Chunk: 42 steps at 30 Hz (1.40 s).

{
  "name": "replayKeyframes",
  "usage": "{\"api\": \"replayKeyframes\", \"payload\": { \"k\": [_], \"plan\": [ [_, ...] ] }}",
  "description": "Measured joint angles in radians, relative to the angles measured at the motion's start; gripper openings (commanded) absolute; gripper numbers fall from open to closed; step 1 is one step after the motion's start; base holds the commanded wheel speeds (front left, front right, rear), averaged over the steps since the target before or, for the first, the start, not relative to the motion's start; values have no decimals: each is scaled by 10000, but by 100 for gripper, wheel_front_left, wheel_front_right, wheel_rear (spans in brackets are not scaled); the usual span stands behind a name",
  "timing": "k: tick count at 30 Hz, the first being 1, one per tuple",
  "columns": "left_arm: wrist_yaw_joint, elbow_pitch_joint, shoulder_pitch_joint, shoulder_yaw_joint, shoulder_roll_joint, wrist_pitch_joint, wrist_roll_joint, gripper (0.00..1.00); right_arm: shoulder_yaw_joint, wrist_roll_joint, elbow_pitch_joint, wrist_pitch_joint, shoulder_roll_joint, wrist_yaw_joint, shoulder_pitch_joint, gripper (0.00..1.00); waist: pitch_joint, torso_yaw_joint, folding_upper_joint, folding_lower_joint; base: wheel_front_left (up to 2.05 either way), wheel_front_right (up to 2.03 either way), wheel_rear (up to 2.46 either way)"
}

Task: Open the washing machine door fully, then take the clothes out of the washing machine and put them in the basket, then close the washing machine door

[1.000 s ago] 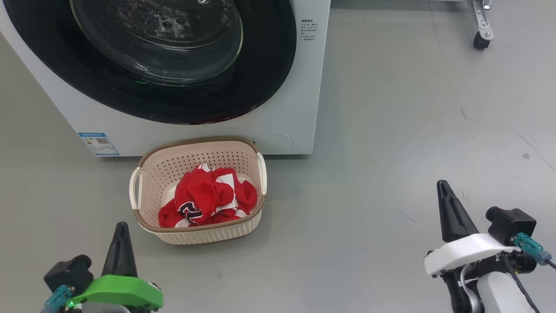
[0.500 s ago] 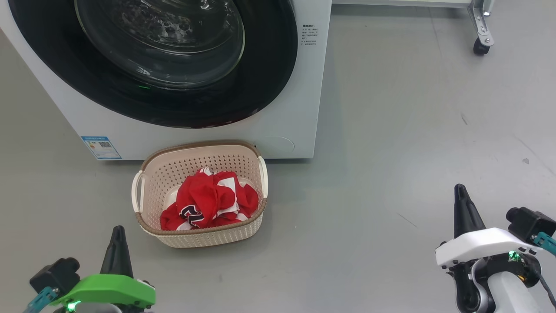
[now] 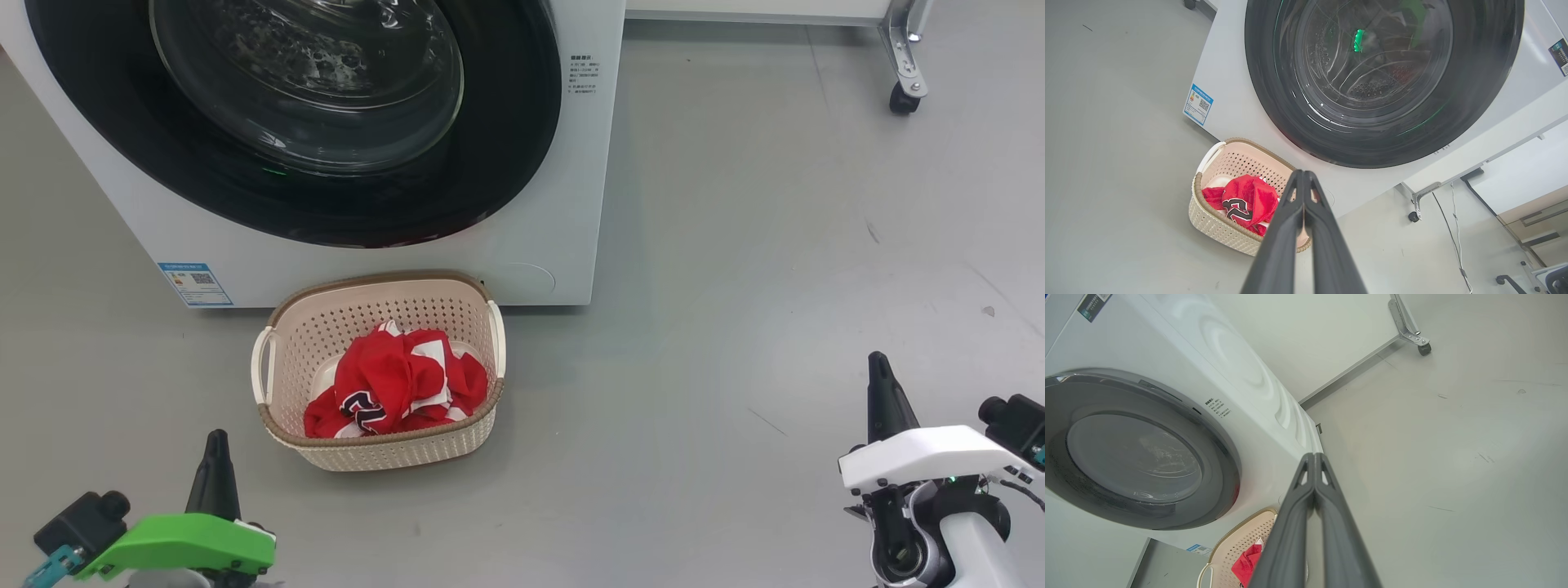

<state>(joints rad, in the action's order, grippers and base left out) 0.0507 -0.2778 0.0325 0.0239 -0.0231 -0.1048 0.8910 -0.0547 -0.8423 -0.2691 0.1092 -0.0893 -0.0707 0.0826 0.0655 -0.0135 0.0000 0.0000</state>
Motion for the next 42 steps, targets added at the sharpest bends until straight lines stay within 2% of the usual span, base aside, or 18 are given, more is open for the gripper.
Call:
{"api": "replayKeyframes", "payload": {
  "k": [42],
  "plan": [
    [489, -2, 174, -719, -12, 1488, 4765, 0, 1193, -5239, -50, -1409, 276, -330, 0, 0, -432, 93, 0, 0, 0, 0, 0]
  ]
}}
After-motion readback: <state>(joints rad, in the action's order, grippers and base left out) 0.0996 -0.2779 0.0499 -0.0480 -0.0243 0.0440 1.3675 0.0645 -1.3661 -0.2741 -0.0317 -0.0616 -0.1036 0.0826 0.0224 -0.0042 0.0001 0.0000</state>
